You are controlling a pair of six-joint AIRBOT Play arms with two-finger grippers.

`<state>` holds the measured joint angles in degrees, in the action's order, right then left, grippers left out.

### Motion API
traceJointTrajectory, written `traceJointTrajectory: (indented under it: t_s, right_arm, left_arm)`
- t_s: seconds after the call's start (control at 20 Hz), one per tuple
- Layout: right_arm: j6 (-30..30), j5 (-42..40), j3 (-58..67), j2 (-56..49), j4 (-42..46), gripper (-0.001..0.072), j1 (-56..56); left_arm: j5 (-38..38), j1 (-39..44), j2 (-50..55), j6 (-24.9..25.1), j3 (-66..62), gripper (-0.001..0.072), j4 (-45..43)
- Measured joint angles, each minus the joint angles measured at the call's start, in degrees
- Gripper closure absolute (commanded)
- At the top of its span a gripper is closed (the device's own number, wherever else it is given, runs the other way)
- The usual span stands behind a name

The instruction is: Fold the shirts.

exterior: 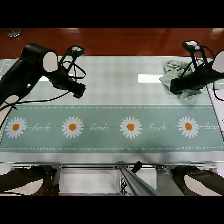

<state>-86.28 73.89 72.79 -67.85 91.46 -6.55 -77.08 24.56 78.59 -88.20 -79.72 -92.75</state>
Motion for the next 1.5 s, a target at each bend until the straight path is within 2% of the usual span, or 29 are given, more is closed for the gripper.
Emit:
traceJointTrajectory:
  t_s: [0.2, 0.4, 0.55, 0.7, 0.8, 1.0, 1.25, 1.5]
  right_arm:
    - [-0.5, -9.2, 0.0, -0.1, 0.4, 0.0099, 0.0]
    - [-1.0, -19.7, 0.0, -0.3, 9.7, 0.0105, 0.0]
    - [-6.5, -26.3, 0.1, -1.0, 20.3, 0.0105, 0.7]
    - [-13.7, -27.8, 1.2, -4.6, 25.4, 0.0104, 5.7]
    - [-16.2, -27.1, 2.8, -8.1, 23.1, 0.0104, 11.3]
    - [-15.1, -23.8, 9.0, -16.0, 12.4, 0.0096, 23.1]
    - [-8.1, -15.7, 15.2, -24.6, -0.2, 0.0096, 31.3]
    - [-1.5, -13.1, 16.5, -30.6, -12.0, 0.0096, 32.8]
  left_arm:
    - [1.0, 0.1, 2.3, 0.0, 0.0, -0.0001, 0.1]
    - [2.6, 0.0, 4.4, 0.0, 0.0, -0.0001, 0.0]
    - [3.7, -0.2, 5.9, 1.3, 0.0, -0.0001, -1.7]
    - [4.7, -0.8, 6.7, 5.5, -0.2, -0.0001, -3.0]
    - [5.1, -1.4, 6.8, 7.1, -1.1, -0.0001, -4.1]
    - [5.7, -3.1, 7.0, 8.1, -3.0, -0.0001, -5.1]
    - [5.7, -4.0, 7.1, 4.6, -3.7, -0.0001, -5.2]
    - [3.9, -4.1, 7.1, 2.7, -3.9, -0.0001, -5.2]
